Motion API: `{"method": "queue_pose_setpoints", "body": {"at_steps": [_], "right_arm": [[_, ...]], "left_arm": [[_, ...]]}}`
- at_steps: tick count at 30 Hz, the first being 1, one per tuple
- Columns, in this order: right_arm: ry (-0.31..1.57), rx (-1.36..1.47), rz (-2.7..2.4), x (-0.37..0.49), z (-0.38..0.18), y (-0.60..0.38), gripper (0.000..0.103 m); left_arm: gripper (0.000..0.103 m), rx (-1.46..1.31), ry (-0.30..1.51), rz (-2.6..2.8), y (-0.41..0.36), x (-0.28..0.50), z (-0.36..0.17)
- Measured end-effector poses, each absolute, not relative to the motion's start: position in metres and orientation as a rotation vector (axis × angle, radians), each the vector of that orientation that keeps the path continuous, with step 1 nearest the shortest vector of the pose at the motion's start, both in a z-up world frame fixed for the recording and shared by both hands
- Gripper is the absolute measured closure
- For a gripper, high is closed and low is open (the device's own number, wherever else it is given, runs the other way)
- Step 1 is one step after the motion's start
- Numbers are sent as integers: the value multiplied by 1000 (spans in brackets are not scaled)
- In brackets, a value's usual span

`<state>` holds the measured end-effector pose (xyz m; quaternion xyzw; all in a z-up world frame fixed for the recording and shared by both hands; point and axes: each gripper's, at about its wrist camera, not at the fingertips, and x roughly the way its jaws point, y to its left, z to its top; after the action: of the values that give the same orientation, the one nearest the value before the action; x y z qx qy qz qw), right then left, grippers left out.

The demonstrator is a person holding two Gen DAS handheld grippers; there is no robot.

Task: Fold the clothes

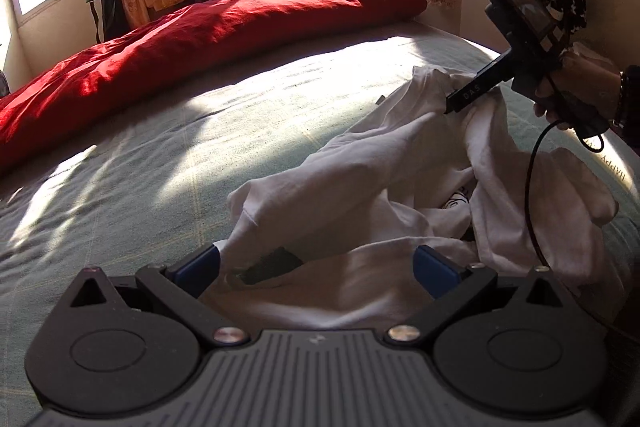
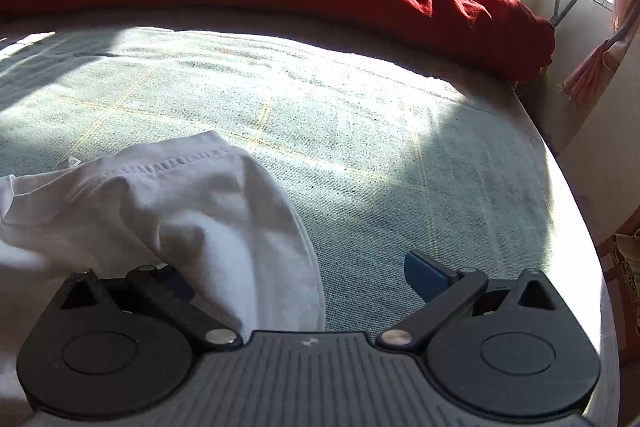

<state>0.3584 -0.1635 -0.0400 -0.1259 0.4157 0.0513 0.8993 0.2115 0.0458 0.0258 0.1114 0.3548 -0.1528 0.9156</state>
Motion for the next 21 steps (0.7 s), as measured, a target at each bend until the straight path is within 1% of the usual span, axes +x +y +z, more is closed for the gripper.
{"method": "queue_pose_setpoints", "body": {"at_steps": [3, 6, 14, 18, 21], "right_arm": [[966, -254, 117, 372, -43, -162, 0], [1061, -147, 117, 380, -37, -171, 0], [961, 81, 325, 314, 38, -194, 0], [994, 220, 510, 274, 47, -193, 0], [1017, 274, 588, 248, 36, -188, 0]], "left_arm": [[1, 172, 741, -333, 48, 206, 32], [1, 145, 740, -351, 48, 199, 39], [1, 170, 728, -407, 31, 189, 42], [1, 165, 741, -423, 22, 187, 36], [1, 160, 752, -424, 22, 182, 32]]}}
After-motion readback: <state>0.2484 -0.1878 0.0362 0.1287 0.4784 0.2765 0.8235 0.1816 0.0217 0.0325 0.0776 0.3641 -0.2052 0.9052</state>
